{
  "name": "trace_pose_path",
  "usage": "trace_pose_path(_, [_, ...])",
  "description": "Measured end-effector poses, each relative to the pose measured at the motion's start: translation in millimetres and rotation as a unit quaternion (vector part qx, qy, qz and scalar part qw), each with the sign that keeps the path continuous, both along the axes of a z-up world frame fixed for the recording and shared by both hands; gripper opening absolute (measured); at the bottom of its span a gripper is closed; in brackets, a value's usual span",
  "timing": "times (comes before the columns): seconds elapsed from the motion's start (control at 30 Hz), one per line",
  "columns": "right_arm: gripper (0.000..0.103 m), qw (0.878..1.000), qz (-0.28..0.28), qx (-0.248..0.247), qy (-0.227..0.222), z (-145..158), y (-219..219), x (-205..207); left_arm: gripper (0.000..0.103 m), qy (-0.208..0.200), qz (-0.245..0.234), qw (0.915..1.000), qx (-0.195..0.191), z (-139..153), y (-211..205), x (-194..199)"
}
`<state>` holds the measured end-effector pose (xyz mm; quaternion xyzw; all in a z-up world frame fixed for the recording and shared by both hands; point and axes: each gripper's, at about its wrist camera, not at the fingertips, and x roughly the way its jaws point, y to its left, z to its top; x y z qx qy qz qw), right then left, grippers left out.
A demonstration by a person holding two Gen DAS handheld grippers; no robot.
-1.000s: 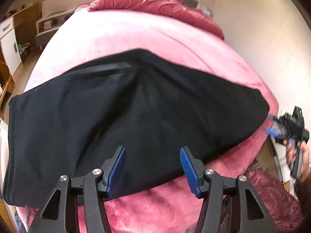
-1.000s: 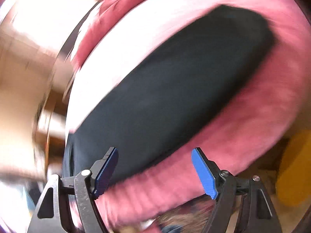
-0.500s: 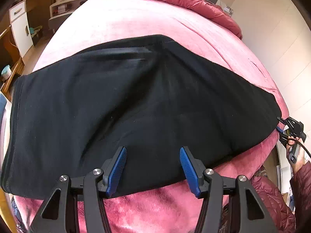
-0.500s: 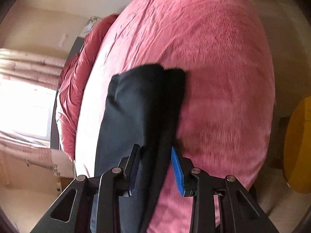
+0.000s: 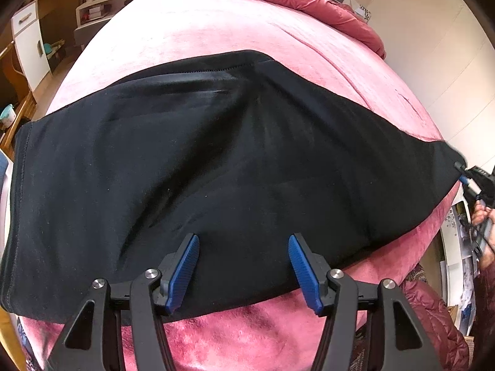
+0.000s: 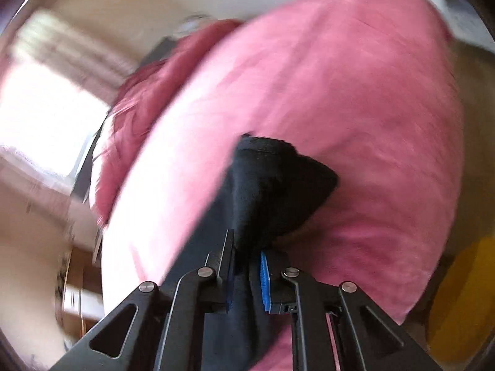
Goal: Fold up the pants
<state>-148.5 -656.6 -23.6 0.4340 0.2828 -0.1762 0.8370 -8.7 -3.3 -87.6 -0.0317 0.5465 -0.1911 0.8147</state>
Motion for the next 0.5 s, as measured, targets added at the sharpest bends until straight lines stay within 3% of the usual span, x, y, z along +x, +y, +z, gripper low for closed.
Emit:
trace_pose_path(0.07, [0.013, 0.998, 0.058, -0.036, -0.005, 24, 29, 14, 0.061, 0.006, 0.003, 1.0000, -0.004, 0, 0, 2])
trace_pose_path(0.23, [0.014, 0.983, 0.161, -0.082, -0.009, 52, 100, 36, 0.061, 0.023, 0.002, 0.9996, -0.018, 3, 9, 16])
trace_pose_path(0.5, [0.013, 0.945, 0.309, -0.102, 0.013, 43, 218, 78, 0.060, 0.039, 0.001, 0.9969, -0.068, 9, 22, 25])
